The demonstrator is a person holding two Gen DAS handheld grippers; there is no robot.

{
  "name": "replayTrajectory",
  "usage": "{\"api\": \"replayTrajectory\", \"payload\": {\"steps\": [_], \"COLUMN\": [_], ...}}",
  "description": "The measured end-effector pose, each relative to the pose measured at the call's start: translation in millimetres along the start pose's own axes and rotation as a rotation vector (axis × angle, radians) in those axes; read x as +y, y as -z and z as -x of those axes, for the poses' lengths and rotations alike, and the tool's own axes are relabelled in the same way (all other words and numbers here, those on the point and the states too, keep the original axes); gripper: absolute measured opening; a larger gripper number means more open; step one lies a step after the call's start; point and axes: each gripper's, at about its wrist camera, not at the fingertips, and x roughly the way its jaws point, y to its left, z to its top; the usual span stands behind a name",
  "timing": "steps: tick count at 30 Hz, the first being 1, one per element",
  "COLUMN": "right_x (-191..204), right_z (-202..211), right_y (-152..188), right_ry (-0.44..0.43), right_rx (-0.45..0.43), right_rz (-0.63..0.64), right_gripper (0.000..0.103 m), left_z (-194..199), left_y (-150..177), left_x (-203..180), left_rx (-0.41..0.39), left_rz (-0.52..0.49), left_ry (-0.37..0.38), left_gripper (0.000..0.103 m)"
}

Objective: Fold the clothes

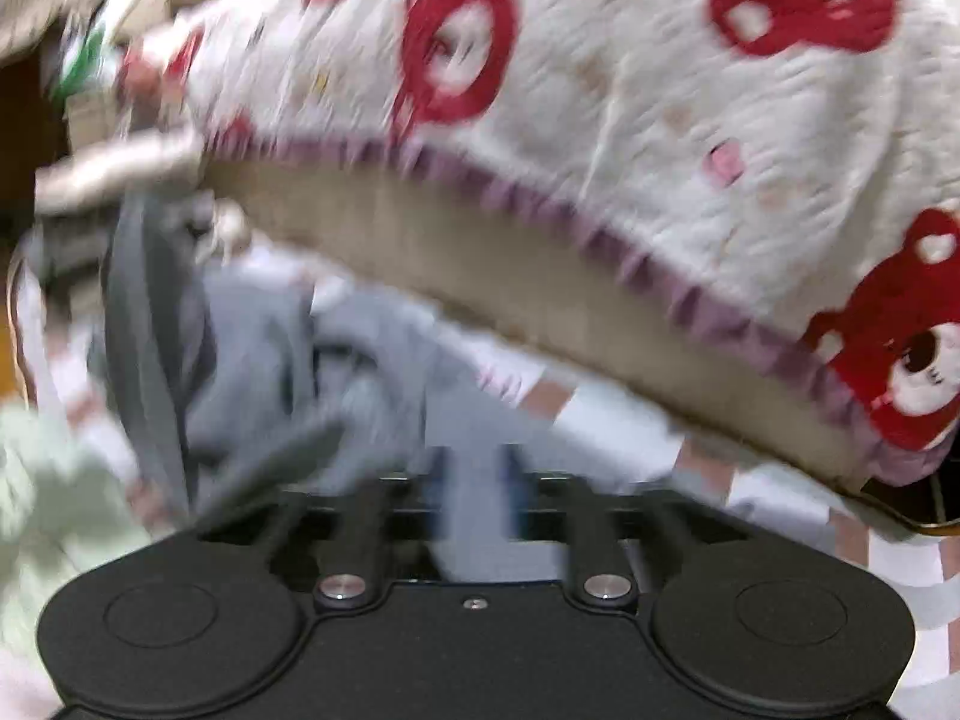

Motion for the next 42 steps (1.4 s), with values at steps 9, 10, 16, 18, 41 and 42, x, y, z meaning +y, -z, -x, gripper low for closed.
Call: {"api": "replayTrajectory", "payload": {"steps": [9,10,16,18,41,42], "right_x": [55.2,55.8,55.6,49.9,-114.0,-114.0], "right_z": [-136.3,-141.9,-105.6,-72.1,16.7,20.2], "right_y": [10.7,4.4,-22.6,-30.2,16.1,14.7], "right_ry": [0.007,0.008,0.074,0.118,0.552,0.563], "right_rx": [-0.016,-0.047,-0.146,-0.163,0.422,0.428], "right_rz": [-0.033,-0.067,-0.048,-0.029,-0.116,-0.114], "right_gripper": [0.053,0.052,0.006,0.002,0.003,0.003], "left_z": [-7.3,-3.6,11.2,14.2,-47.7,-48.1], "left_y": [-12.7,-13.4,-25.0,-28.9,-21.4,-28.5], "left_x": [4.1,5.3,30.6,39.4,-58.0,-57.3], "left_rx": [0.098,0.090,0.075,0.095,0.653,0.662], "left_rz": [0.091,0.079,0.069,0.084,-0.668,-0.699], "left_ry": [-0.122,-0.129,-0.153,-0.137,0.268,0.281], "left_gripper": [0.001,0.001,0.001,0.001,0.014,0.018]}}
